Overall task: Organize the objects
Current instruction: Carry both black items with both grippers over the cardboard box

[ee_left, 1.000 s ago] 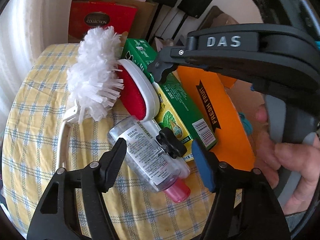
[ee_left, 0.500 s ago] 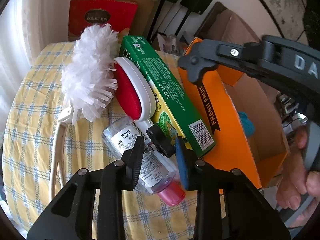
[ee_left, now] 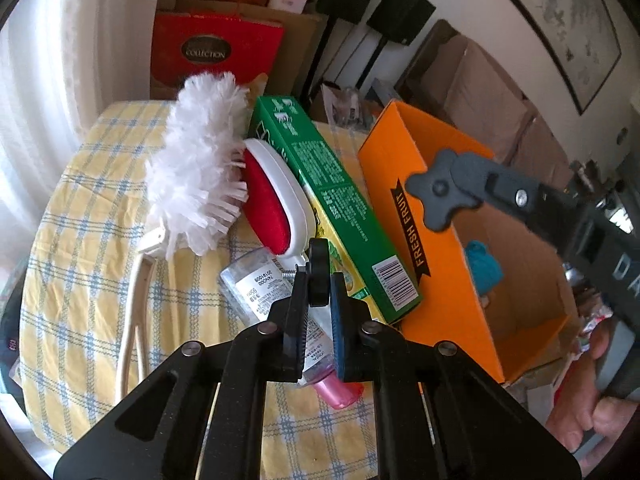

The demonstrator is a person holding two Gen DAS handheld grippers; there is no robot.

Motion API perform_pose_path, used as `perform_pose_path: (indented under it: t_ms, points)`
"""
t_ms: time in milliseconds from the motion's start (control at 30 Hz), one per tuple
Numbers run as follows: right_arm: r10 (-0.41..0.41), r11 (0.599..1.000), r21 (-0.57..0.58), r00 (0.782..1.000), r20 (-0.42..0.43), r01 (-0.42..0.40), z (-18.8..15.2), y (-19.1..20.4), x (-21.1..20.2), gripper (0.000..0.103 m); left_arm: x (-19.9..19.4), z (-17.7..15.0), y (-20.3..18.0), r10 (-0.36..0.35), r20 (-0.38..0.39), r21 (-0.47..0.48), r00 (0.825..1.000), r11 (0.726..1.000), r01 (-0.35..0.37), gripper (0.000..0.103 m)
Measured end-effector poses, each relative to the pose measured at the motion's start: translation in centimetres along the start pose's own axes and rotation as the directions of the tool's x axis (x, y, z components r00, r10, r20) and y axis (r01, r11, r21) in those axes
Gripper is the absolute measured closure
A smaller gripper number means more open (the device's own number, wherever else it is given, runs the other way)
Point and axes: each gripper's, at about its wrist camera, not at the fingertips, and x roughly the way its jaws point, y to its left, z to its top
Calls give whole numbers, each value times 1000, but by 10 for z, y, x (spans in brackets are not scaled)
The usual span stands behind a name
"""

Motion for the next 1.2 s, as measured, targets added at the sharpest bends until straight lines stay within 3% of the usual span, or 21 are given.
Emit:
perform_pose_path:
  t_ms: [500,1200]
  points:
    - [-57,998,1,996,72,57,-15,-9,-43,94,-50,10,-15,27,87,38,996,999,-30,94]
    - [-164,986,55,980,113,159,-38,-57,-86,94,-60,7,-82,32,151,159,988,986,-56,94]
